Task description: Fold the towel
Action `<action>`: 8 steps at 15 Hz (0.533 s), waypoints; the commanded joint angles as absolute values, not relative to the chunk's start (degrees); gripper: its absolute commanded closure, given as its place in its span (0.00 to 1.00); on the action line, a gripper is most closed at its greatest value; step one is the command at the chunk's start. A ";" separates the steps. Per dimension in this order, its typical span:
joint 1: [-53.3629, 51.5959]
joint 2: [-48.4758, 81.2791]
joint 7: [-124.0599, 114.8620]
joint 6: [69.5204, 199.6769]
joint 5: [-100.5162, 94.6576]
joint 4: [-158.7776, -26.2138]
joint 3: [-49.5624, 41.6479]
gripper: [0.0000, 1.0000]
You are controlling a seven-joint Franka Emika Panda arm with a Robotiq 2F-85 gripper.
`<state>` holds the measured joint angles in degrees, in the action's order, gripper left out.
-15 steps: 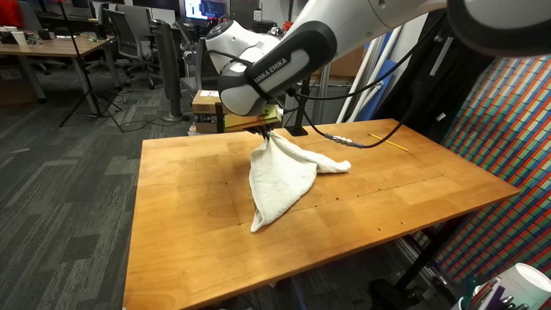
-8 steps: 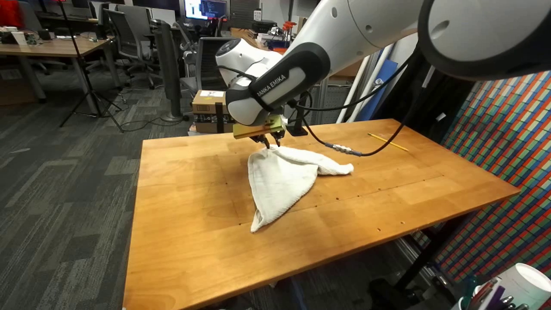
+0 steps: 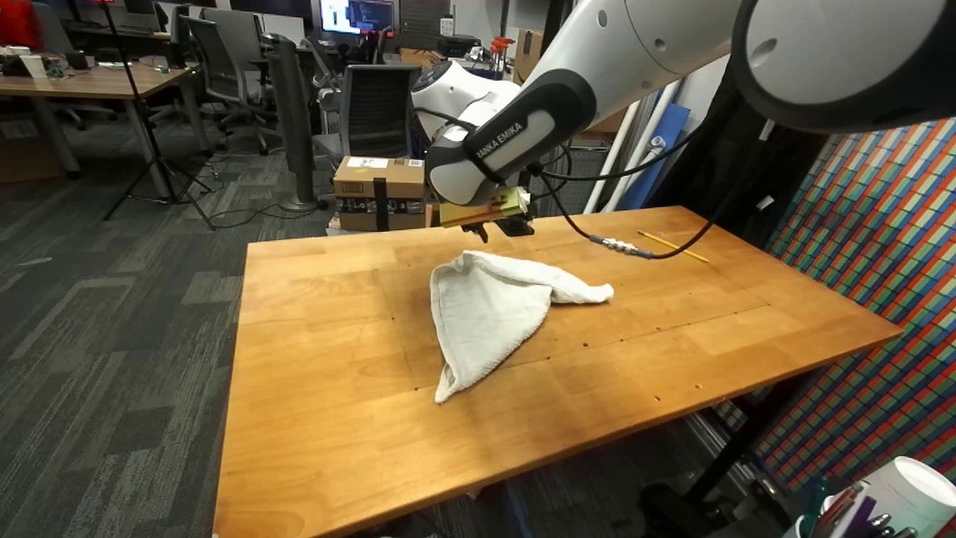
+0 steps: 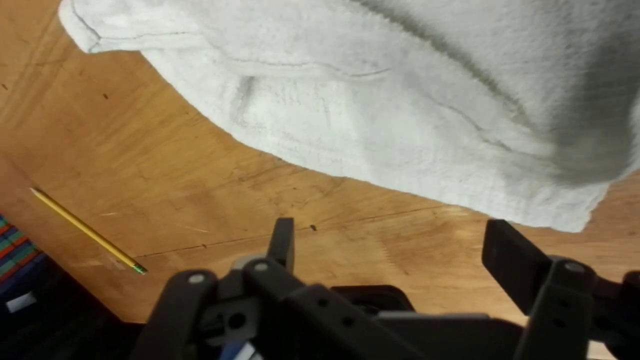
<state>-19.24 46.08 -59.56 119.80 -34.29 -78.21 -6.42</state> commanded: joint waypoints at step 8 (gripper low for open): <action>-15.12 37.86 -66.06 113.15 -28.15 -87.20 -7.49 0.00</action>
<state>-16.34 42.38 -63.83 114.71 -32.19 -82.70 -8.34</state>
